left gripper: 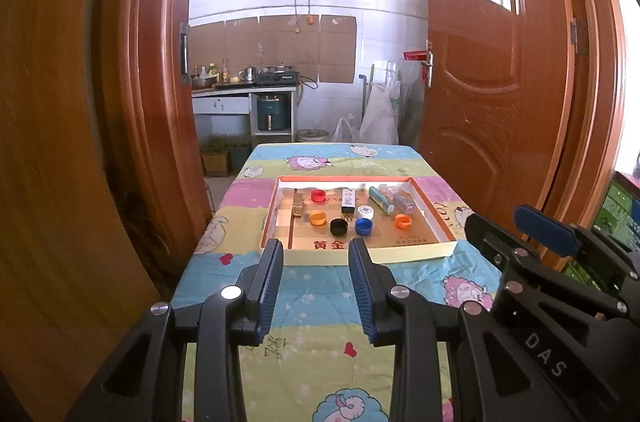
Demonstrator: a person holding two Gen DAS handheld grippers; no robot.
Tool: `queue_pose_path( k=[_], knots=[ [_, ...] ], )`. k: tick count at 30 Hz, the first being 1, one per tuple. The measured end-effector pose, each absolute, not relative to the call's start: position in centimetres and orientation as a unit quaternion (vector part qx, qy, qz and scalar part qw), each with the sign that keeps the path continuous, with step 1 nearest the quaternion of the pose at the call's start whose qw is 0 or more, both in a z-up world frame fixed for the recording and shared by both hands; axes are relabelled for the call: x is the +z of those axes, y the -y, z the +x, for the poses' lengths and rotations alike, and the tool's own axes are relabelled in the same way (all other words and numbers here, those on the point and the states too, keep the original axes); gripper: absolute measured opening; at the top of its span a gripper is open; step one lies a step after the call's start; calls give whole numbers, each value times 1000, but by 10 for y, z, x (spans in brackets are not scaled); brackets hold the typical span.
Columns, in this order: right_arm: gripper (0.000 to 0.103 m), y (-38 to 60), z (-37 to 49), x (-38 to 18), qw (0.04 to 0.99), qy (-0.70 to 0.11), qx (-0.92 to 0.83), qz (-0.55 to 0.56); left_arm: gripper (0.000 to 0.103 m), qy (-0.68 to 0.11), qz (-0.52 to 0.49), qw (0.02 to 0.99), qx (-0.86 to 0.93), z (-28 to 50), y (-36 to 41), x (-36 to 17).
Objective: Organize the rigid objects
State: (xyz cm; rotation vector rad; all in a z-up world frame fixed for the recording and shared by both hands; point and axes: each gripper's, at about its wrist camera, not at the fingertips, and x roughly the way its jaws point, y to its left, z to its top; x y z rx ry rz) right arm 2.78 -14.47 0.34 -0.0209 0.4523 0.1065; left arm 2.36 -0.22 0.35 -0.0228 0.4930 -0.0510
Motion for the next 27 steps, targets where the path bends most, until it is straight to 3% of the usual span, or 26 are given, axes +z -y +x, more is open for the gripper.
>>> queue_pose_path(
  k=[27],
  knots=[
    [49, 149, 19, 4, 976, -214, 44, -4, 34, -237, -5, 971, -21, 15, 3, 7]
  ],
)
